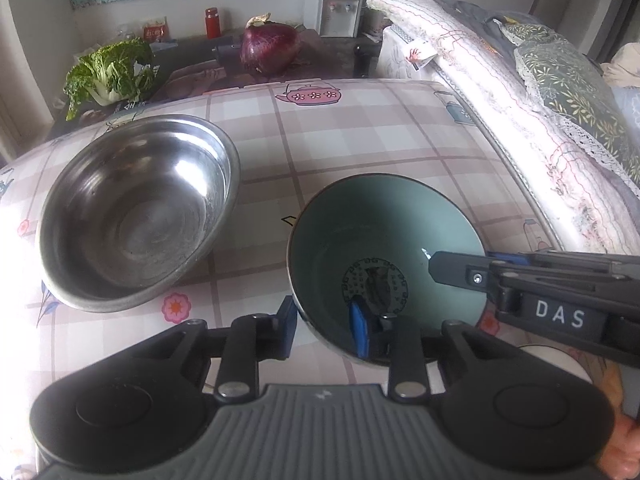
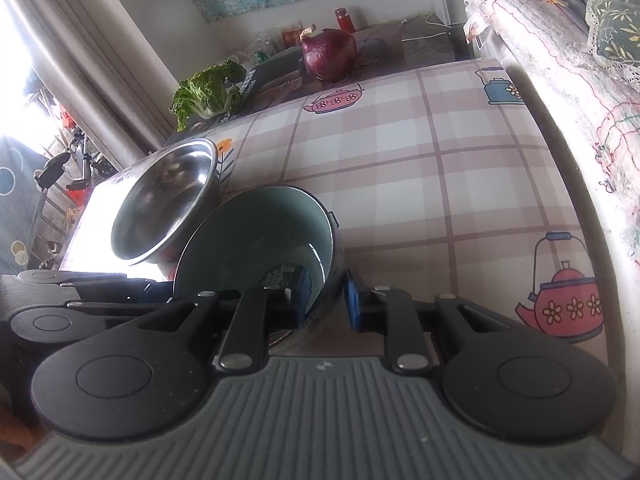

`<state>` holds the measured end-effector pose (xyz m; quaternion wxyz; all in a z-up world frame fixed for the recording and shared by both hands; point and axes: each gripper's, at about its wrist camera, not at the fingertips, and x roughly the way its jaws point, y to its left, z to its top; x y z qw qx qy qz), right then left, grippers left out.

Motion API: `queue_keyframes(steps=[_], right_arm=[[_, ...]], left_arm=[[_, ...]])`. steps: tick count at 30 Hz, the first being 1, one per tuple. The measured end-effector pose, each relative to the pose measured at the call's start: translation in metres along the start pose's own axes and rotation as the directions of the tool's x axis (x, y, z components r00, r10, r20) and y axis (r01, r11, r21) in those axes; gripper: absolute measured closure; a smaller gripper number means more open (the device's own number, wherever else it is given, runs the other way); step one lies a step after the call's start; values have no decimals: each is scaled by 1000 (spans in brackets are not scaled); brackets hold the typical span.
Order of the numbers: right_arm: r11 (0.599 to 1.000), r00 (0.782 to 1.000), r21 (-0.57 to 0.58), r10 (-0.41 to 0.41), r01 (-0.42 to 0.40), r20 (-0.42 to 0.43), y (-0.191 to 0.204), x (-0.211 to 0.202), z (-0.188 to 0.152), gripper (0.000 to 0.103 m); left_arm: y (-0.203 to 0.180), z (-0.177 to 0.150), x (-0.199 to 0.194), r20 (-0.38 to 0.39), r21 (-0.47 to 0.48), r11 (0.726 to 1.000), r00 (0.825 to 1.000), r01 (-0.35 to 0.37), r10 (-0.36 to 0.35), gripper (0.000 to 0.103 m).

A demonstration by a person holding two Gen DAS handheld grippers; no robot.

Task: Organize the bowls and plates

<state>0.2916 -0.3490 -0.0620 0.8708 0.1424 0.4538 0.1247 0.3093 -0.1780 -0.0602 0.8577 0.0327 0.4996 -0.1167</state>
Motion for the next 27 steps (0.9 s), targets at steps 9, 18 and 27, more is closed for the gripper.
queue_keyframes(steps=[9,18,27], right_arm=[[1000,1000,-8,-10,10,12,4,-3,-1,85],[1000,999,28,-11,10,41,-2,-2,0,87],[998,999,57,-21,19,43,1,-11,-7,84]], left_arm=[[0,0,-2,5,-7,1000,1000,-16,16,76],[2,2,-5,4,-10,1000,1000,2,-2,77],[5,4,-7,-4,-11,1000,1000,13,-13,78]])
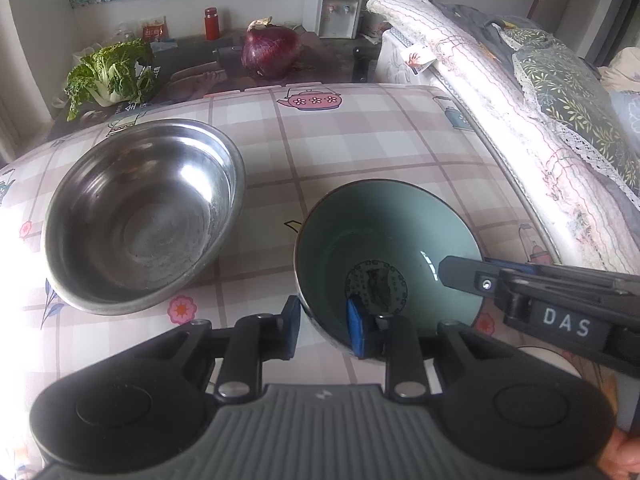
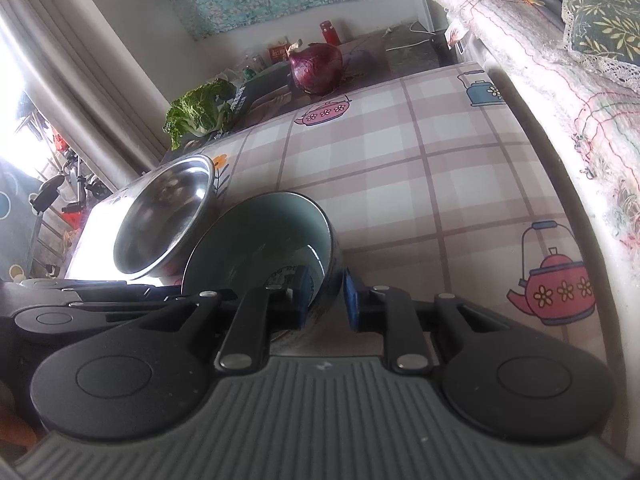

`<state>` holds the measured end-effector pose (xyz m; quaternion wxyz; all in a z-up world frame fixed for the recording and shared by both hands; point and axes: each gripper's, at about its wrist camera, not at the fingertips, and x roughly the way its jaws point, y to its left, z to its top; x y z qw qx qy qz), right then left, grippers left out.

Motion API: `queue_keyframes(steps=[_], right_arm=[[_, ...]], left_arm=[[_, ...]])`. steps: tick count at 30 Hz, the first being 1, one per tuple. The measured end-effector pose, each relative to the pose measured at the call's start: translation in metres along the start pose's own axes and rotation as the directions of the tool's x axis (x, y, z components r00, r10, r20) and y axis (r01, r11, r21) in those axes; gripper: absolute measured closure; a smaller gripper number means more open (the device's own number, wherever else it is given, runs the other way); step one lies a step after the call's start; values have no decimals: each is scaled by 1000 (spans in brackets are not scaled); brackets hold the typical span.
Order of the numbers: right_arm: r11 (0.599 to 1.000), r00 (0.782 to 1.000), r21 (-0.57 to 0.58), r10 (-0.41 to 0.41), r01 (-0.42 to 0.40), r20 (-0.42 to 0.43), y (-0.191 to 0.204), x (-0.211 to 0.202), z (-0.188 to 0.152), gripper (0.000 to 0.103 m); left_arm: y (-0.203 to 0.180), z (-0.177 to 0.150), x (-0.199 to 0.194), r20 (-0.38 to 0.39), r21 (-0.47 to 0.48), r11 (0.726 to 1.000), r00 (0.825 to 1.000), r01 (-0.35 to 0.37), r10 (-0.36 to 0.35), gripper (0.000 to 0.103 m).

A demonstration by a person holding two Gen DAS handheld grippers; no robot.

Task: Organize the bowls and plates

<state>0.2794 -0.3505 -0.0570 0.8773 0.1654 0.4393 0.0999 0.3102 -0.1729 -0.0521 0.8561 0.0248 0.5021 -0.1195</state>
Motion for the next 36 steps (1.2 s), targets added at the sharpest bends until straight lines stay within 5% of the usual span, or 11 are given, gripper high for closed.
queue_keyframes(steps=[13,36], right_arm=[[999,998,-23,-27,28,58,6,3,17,86],[998,1000,54,11,-12,25,-12,13,6,82]], left_arm=[[-3,8,0,14,-32,999,1000,-13,13,77],[-8,8,1,11,9,1000,1000,1,-1,73]])
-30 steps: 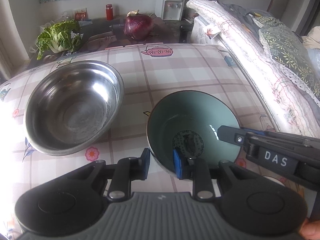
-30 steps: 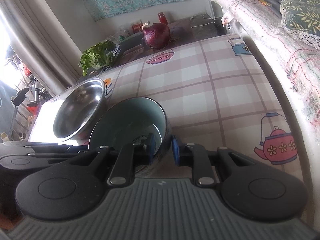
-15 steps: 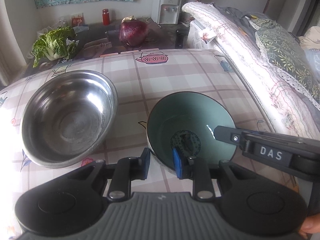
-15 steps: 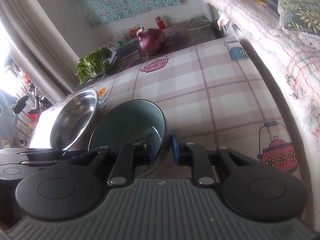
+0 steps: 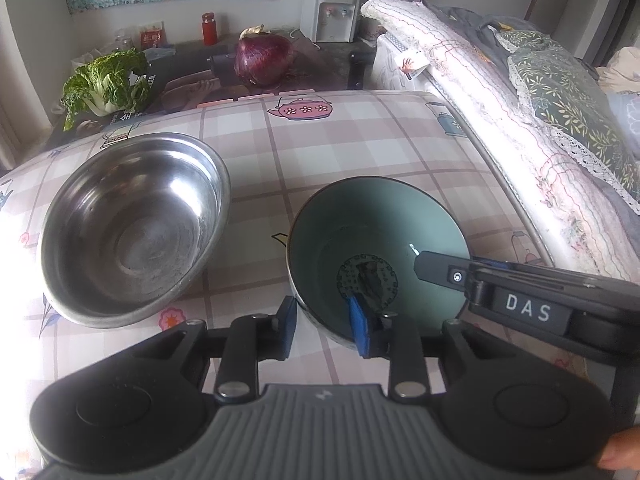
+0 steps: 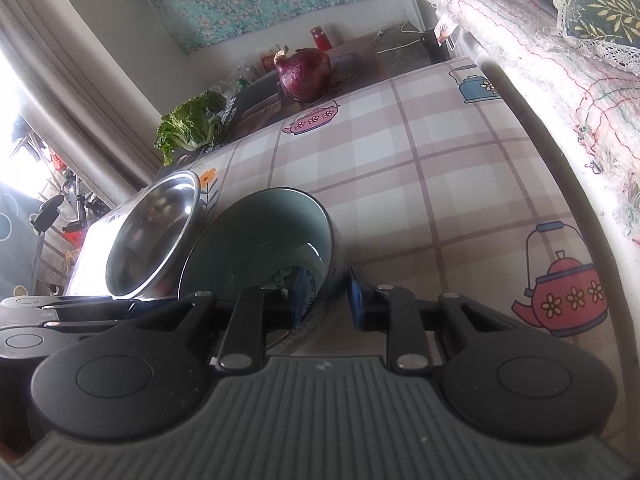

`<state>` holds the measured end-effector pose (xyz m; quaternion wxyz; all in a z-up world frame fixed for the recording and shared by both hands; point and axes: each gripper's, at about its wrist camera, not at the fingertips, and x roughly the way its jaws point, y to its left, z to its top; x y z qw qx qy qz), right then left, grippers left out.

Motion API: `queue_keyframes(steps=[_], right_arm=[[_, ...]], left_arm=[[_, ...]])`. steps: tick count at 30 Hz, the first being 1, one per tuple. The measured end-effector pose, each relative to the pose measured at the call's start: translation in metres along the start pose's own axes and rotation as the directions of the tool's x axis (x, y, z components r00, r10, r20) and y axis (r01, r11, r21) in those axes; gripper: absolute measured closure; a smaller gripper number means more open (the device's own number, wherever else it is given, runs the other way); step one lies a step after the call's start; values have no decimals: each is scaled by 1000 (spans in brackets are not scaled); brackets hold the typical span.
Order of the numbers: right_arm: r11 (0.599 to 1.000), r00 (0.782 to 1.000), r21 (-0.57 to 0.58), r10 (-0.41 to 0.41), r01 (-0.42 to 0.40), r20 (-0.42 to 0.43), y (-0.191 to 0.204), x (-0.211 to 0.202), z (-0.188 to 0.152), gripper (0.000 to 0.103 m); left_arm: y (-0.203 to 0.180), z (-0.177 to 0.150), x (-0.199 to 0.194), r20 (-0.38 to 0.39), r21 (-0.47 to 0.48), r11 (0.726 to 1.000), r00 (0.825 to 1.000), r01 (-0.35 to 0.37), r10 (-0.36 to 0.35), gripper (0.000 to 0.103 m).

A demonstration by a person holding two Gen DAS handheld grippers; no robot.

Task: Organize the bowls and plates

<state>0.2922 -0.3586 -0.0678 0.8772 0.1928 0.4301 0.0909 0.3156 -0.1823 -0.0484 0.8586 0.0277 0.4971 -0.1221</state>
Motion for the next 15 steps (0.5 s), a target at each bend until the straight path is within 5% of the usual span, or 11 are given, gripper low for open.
queue_keyframes(steps=[15], right_arm=[[1000,1000,5,-13,13,1,2,2,-1,81]], left_arm=[[-7,-2,-1,7,9,999,999,-37,37,73]])
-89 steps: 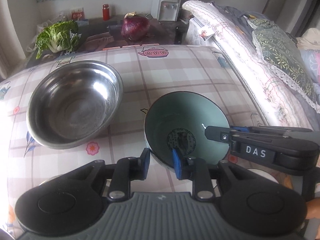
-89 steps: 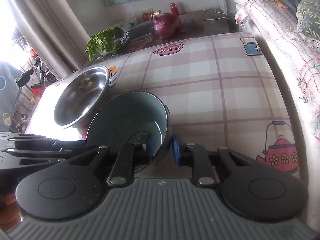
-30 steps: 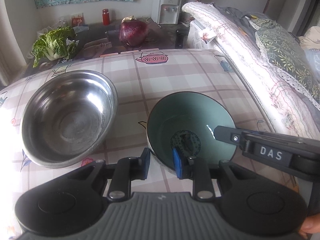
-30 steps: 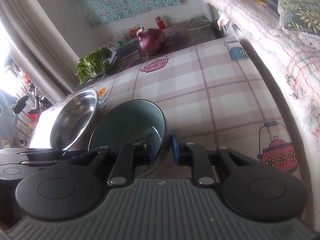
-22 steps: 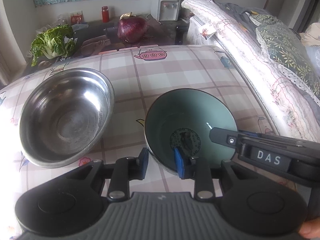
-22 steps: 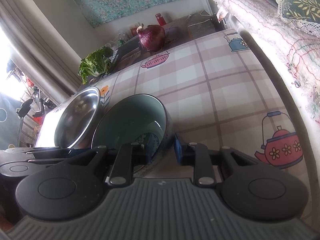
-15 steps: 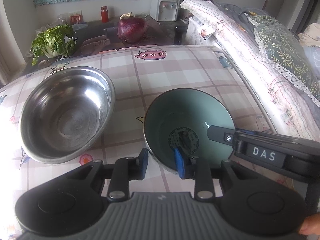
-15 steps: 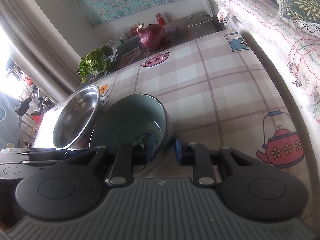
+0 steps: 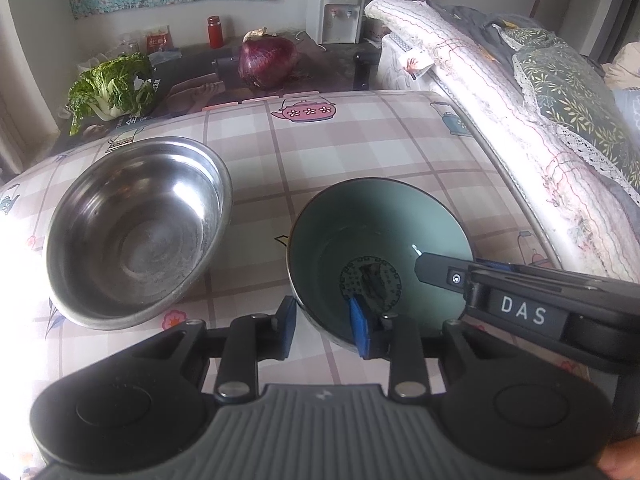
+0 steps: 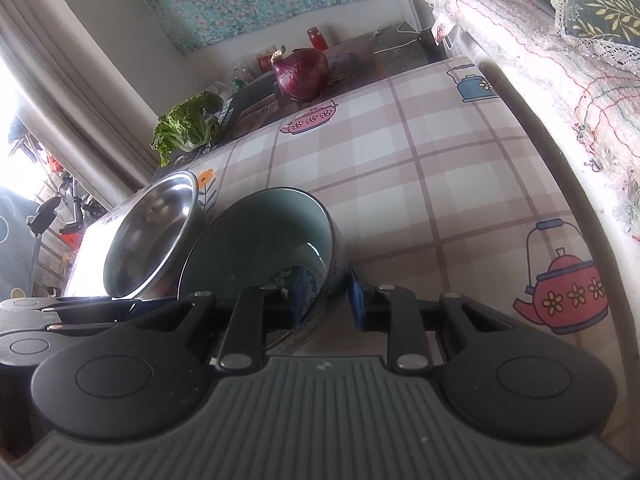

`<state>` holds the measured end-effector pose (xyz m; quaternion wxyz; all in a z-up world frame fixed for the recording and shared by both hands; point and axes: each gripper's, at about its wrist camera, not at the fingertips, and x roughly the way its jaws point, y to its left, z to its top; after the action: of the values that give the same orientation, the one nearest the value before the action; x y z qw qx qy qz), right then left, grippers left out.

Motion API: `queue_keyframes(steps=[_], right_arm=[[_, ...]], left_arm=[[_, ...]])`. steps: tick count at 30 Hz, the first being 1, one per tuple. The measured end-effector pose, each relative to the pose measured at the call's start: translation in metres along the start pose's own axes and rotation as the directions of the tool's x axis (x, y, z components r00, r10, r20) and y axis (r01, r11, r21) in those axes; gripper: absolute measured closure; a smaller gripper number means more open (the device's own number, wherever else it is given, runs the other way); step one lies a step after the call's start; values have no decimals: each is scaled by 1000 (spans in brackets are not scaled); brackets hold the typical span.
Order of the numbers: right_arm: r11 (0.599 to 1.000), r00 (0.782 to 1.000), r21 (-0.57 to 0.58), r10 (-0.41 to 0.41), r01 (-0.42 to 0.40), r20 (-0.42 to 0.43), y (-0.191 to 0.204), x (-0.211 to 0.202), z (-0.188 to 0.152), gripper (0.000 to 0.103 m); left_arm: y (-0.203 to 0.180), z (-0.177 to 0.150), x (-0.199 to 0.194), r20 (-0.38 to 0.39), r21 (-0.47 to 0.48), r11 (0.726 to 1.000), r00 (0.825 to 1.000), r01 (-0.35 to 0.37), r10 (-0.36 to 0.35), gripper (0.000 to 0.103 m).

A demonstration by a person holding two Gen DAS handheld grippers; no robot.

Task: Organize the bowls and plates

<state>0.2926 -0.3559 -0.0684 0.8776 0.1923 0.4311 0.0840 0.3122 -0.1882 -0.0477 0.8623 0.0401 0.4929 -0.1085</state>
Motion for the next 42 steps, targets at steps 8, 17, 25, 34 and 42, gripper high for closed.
queue_keyframes(steps=[8,17,25,34,42], right_arm=[[1000,1000,6,3,-3,0,0,-1,1,81],[1000,1000,4,3,-3,0,0,-2,1,81],[1000,1000,0,6,-6,10,2,-9,3,81],[1000,1000,2,9,-9,16,3,-13,5,81],[1000,1000,0,8,-8,24,3,-18,8,81]], left_arm=[[-1,-1,-3,8,1,1000,1000,-8,8,73],[-1,-1,-6,14,-2,1000,1000,-8,8,73],[0,0,-10,18,-9,1000,1000,-6,7,73],[0,0,-13,22,-14,1000,1000,-3,4,73],[-1,0,-20,36,-16,1000,999,3,-2,73]])
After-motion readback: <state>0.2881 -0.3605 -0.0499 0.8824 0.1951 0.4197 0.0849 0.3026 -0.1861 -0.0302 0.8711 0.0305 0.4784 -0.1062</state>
